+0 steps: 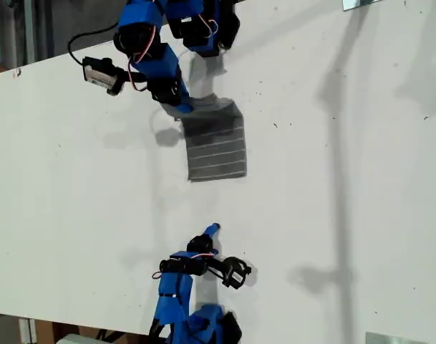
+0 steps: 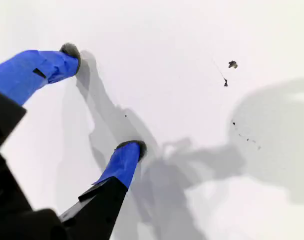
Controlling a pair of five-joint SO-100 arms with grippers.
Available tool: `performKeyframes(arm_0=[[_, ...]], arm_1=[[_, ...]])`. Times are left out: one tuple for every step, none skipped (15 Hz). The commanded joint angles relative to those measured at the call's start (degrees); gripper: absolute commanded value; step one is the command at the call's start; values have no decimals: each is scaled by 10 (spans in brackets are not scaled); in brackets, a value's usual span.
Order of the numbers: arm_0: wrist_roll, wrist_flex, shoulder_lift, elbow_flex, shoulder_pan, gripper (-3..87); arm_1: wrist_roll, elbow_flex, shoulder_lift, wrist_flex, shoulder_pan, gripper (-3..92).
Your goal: Grasp corners of a square towel and fold twice.
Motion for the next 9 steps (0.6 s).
performKeyframes(arm_0=[[8, 3, -1, -24, -11, 329], [9, 3, -2, -25, -11, 329], [9, 3, -3, -25, -11, 329], [9, 3, -3, -25, -11, 329], [7, 3, -3, -25, -9, 329], [8, 3, -3, -25, -9, 329], [10, 3, -3, -25, -9, 327], [8, 2, -3, -25, -7, 326], [8, 2, -4, -25, -6, 326]], arm_1=[[-97, -167, -149, -25, -25, -1], [-106, -235, -218, -10, -35, -1], [-120, -277, -269, -10, -38, -1], [-130, -295, -304, -17, -35, -1], [-136, -309, -334, -25, -32, -1], [-147, -330, -368, -33, -32, -1], [-148, -352, -400, -35, -30, -1], [-155, -360, -425, -54, -28, 17], [-187, -391, -460, -84, -34, 225]])
